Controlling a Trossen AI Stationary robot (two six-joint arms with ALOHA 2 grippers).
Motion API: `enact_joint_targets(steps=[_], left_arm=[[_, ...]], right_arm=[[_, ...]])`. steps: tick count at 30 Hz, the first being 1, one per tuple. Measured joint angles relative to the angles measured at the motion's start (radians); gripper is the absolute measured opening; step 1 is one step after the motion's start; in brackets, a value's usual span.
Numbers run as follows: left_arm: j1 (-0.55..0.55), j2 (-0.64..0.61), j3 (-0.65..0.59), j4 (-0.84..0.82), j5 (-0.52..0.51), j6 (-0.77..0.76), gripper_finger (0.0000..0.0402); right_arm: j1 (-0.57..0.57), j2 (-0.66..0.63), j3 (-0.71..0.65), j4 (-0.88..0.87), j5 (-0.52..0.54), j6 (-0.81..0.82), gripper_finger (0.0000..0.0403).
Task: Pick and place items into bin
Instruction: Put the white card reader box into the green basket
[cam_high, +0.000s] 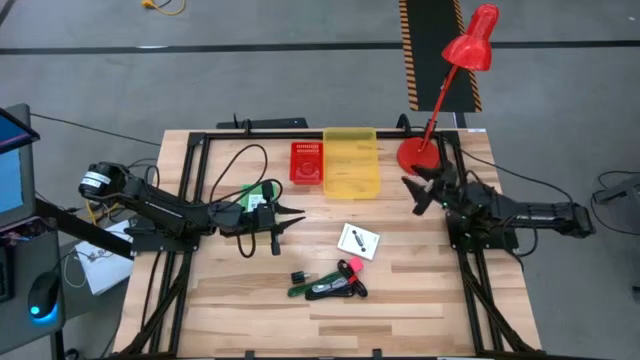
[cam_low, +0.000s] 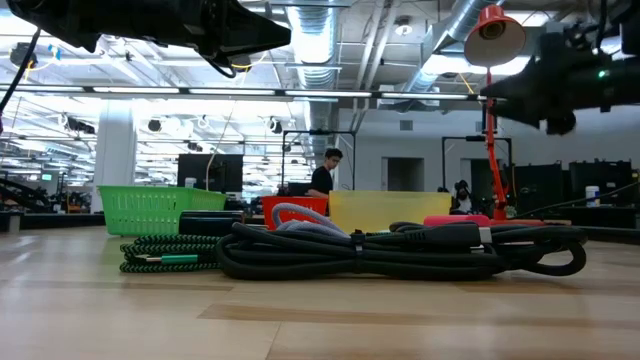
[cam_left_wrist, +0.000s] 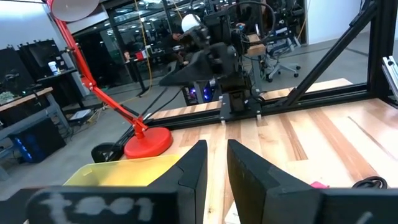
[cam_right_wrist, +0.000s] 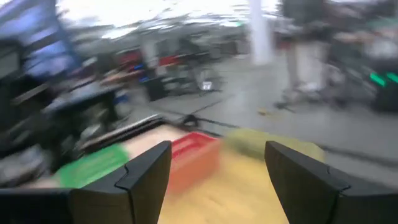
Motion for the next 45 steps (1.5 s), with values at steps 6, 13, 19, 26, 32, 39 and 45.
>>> enact_joint_targets(steps=[6,13,19,26,32,39,45], left_arm=[[0.000,0.000,0.000,-0.005,-0.001,-0.028,0.0052],[0.000,0.000,0.000,-0.010,-0.005,-0.028,0.0052],[0.000,0.000,0.000,-0.029,-0.005,-0.028,0.0052],[0.000,0.000,0.000,-0.039,-0.005,-0.042,0.0052],[0.000,0.000,0.000,-0.039,-0.005,-0.084,0.0052],[0.000,0.000,0.000,-0.039,-0.005,-0.134,0.0052],[0.000,0.000,0.000,-0.039,-0.005,-0.152,0.0052]], right_arm=[[0.051,0.052,0.049,-0.131,-0.097,-0.199,0.0255],[0.145,0.199,0.083,-0.232,-0.094,-0.309,0.0255],[0.257,0.320,0.090,-0.234,-0.083,-0.416,0.0255],[0.395,0.460,0.090,-0.171,-0.013,-0.524,0.0255],[0.483,0.599,0.090,-0.048,0.025,-0.568,0.0255],[0.539,0.775,0.090,0.050,0.027,-0.567,0.0255],[0.588,0.885,0.090,0.151,0.027,-0.567,0.0255]])
